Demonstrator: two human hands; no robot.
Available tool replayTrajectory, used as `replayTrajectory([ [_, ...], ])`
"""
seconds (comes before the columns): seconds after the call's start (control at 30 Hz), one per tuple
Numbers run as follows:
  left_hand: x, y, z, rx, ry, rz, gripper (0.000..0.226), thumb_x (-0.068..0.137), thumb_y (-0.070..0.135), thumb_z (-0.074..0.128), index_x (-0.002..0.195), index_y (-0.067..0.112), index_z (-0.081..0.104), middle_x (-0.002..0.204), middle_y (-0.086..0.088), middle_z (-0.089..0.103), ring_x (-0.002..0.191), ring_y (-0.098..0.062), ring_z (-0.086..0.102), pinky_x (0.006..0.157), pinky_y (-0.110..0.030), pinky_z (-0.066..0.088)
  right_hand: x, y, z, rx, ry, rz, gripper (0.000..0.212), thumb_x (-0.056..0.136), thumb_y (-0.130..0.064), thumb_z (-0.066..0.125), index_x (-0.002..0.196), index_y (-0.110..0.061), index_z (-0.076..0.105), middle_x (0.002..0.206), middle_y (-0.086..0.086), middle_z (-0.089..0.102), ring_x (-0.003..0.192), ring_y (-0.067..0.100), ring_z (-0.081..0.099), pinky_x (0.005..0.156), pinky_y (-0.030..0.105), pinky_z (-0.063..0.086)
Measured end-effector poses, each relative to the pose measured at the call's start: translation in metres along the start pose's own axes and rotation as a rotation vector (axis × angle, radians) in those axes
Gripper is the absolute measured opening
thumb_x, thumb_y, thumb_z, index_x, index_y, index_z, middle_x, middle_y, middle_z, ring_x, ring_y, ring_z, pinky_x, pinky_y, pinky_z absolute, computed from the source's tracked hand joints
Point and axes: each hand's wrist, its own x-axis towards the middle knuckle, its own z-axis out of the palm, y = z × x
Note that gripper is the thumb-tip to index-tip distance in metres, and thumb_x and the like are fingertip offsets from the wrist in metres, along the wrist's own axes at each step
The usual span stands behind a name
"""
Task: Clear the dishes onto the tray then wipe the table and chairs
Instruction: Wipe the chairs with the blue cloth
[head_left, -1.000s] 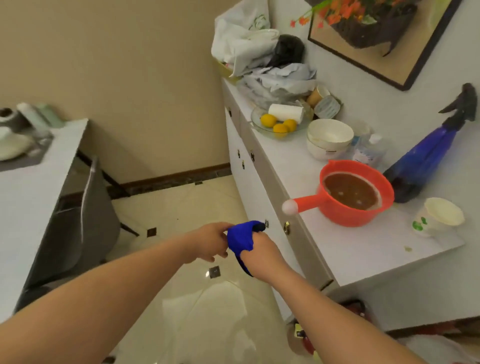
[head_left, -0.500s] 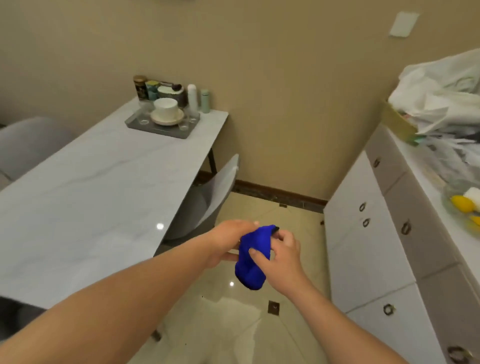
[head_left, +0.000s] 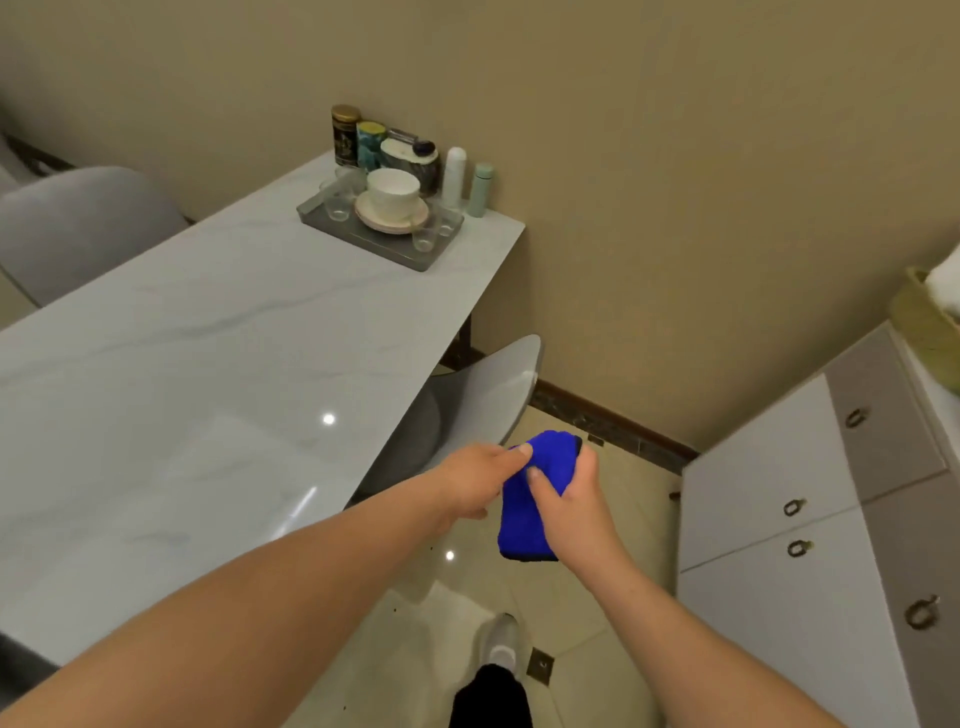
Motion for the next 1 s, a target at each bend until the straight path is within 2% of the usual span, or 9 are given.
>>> replayTrajectory([
  [0.2,0.104,0.013,-0.023,0.373,0.152,-0.089,0.059,0.097,0.052,0.057,0.146,0.023,0.043,0.143,-0.002,0.054,0.125,-0.023,0.056,0.102,-0.036,0.046,0.169,0.017,-0.032,-0.219,0.231,0.034,0.056,0.098,-0.019,0.055,0.149,-0.017,0.031,0.145,0.012,0.040,0.114,0.035,0.059,0.086,0.039,0.051],
  [0.3,0.157,0.015,-0.024,0.481,0.174,-0.194,0.068,0.095,0.049,0.061,0.152,0.020,0.037,0.149,-0.003,0.049,0.129,-0.023,0.054,0.101,-0.033,0.045,0.222,0.027,-0.020,-0.619,0.040,-0.443,0.050,0.090,-0.019,0.064,0.136,-0.020,0.045,0.136,0.009,0.039,0.103,0.031,0.060,0.080,0.038,0.054],
  [0.4,0.212,0.021,-0.014,0.637,0.148,-0.246,0.046,0.092,0.043,0.062,0.129,0.017,0.054,0.122,-0.008,0.062,0.106,-0.024,0.064,0.079,-0.029,0.048,0.284,0.049,-0.004,-0.862,-0.364,-0.876,0.043,0.087,-0.027,0.067,0.127,-0.027,0.050,0.129,0.003,0.049,0.104,0.026,0.056,0.082,0.038,0.051],
  [0.47,0.230,0.023,-0.012,0.734,0.127,-0.259,0.047,0.091,0.043,0.062,0.127,0.015,0.053,0.112,-0.009,0.061,0.098,-0.026,0.063,0.077,-0.033,0.049,0.316,0.055,-0.001,-0.960,-0.427,-1.017,0.043,0.084,-0.022,0.067,0.124,-0.027,0.051,0.127,0.004,0.050,0.100,0.029,0.054,0.078,0.038,0.047],
  [0.6,0.253,0.020,-0.014,0.904,0.106,-0.287,0.044,0.091,0.045,0.059,0.126,0.019,0.053,0.105,-0.005,0.056,0.087,-0.024,0.056,0.073,-0.035,0.047,0.384,0.061,-0.011,-0.611,-0.072,-0.353,0.037,0.086,-0.013,0.060,0.123,-0.018,0.054,0.137,0.006,0.040,0.101,0.034,0.058,0.078,0.038,0.048],
  [0.67,0.257,0.019,-0.015,0.929,0.084,-0.286,0.029,0.090,0.043,0.060,0.107,0.021,0.054,0.090,0.000,0.052,0.078,-0.020,0.053,0.066,-0.032,0.040,0.386,0.055,-0.010,-0.640,-0.024,-0.345,0.037,0.084,-0.010,0.063,0.120,-0.015,0.055,0.139,0.005,0.036,0.103,0.033,0.058,0.077,0.038,0.049],
  [0.83,0.266,0.024,-0.020,0.983,0.042,-0.297,0.042,0.090,0.049,0.065,0.114,0.014,0.062,0.085,0.001,0.055,0.083,-0.023,0.055,0.070,-0.034,0.045,0.345,0.055,-0.009,-0.877,-0.614,-1.251,0.049,0.076,-0.007,0.070,0.122,-0.018,0.057,0.140,0.005,0.045,0.101,0.033,0.053,0.078,0.042,0.052],
  [0.9,0.262,0.023,-0.021,0.957,0.035,-0.291,0.047,0.091,0.050,0.064,0.122,0.016,0.060,0.096,-0.003,0.056,0.088,-0.024,0.055,0.072,-0.034,0.044,0.363,0.061,-0.016,-0.987,-0.544,-1.150,0.051,0.077,-0.006,0.068,0.125,-0.019,0.056,0.141,0.003,0.045,0.099,0.033,0.054,0.078,0.042,0.050],
  [1.0,0.257,0.017,-0.017,0.897,0.089,-0.270,0.035,0.091,0.049,0.062,0.107,0.019,0.053,0.108,-0.006,0.054,0.088,-0.025,0.053,0.073,-0.037,0.045,0.404,0.044,-0.026,-0.825,-0.167,-0.479,0.040,0.085,-0.008,0.060,0.123,-0.016,0.058,0.143,0.004,0.044,0.111,0.037,0.051,0.087,0.042,0.049],
])
